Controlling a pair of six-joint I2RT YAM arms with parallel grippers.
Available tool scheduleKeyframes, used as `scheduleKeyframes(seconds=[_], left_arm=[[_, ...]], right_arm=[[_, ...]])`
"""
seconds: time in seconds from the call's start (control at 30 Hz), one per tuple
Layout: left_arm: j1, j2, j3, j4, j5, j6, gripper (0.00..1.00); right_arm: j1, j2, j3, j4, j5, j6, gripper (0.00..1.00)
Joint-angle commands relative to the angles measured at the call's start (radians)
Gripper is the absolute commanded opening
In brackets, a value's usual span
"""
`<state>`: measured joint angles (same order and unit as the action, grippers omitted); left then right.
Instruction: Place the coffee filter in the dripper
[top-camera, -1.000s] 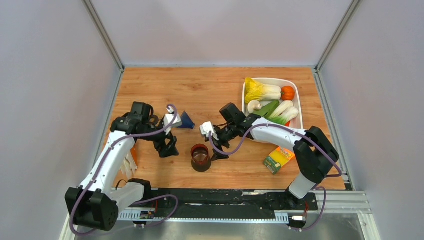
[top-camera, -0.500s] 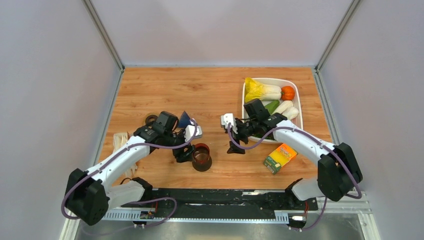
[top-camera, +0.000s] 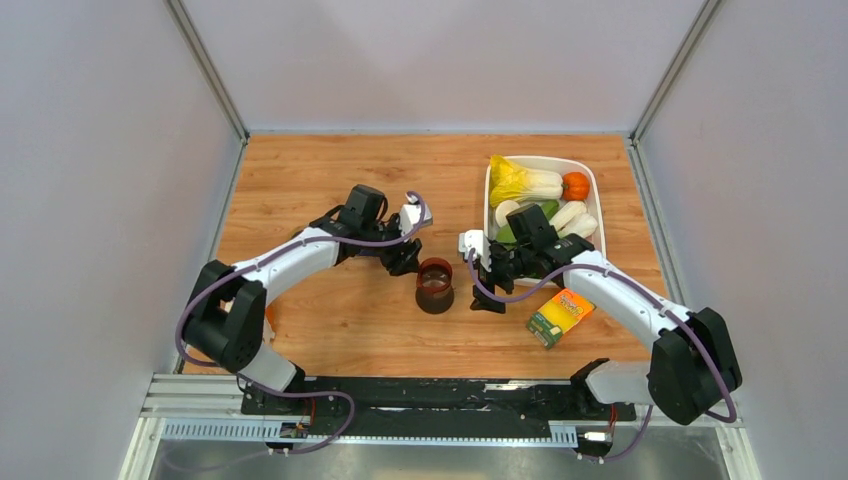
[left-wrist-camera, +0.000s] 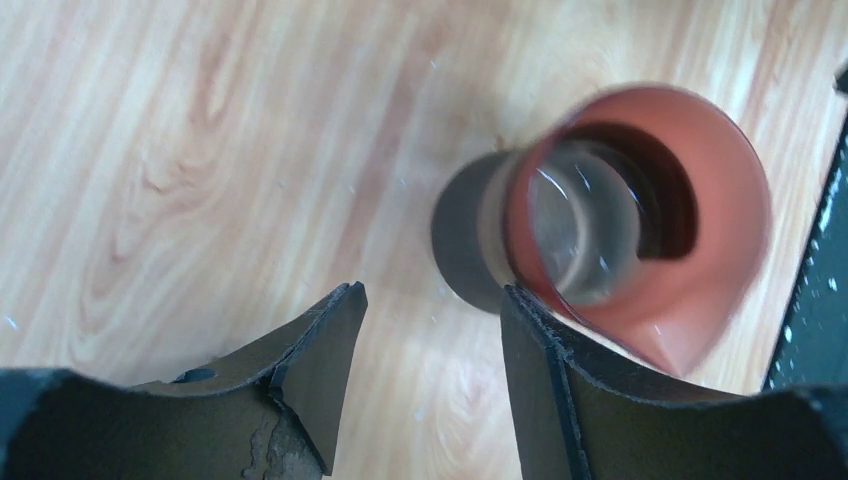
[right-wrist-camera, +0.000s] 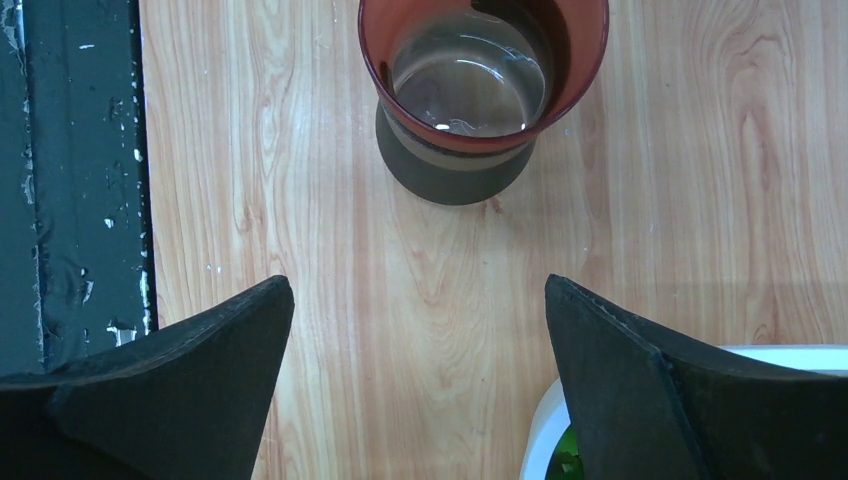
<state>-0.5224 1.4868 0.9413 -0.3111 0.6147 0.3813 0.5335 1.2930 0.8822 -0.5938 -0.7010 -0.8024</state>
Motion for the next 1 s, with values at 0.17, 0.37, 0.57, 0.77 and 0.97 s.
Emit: scheduleKeyframes(seconds=[0.17,0.37,0.57,0.77,0.97], left_arm=[[0.089,0.03,0.073,0.166,0.088,-0.232,0.68],[0.199,-0.209,-0.052,0.058,0.117,-0.185,0.79],[0.255,-0.383,-0.116,-0.051,0.126,-0.231,0.85],[0.3,-0.455,-0.154,-0.062,0.108,-0.32,0.87],[0.345,-0.466,-0.175,-0.021,0.096,-0.404,0.87]], right_arm=[[-0.003,-0.018,-0.012,0.06,0.038,0.089,1.0],[0.002,0.049,0.005,0.2,-0.017,0.137,1.0],[0.052,0.141,0.034,0.303,-0.038,0.138,1.0],[0.114,0.193,0.015,0.517,0.069,0.377,1.0],[0.137,0.257,0.027,0.657,0.234,0.596,1.0]])
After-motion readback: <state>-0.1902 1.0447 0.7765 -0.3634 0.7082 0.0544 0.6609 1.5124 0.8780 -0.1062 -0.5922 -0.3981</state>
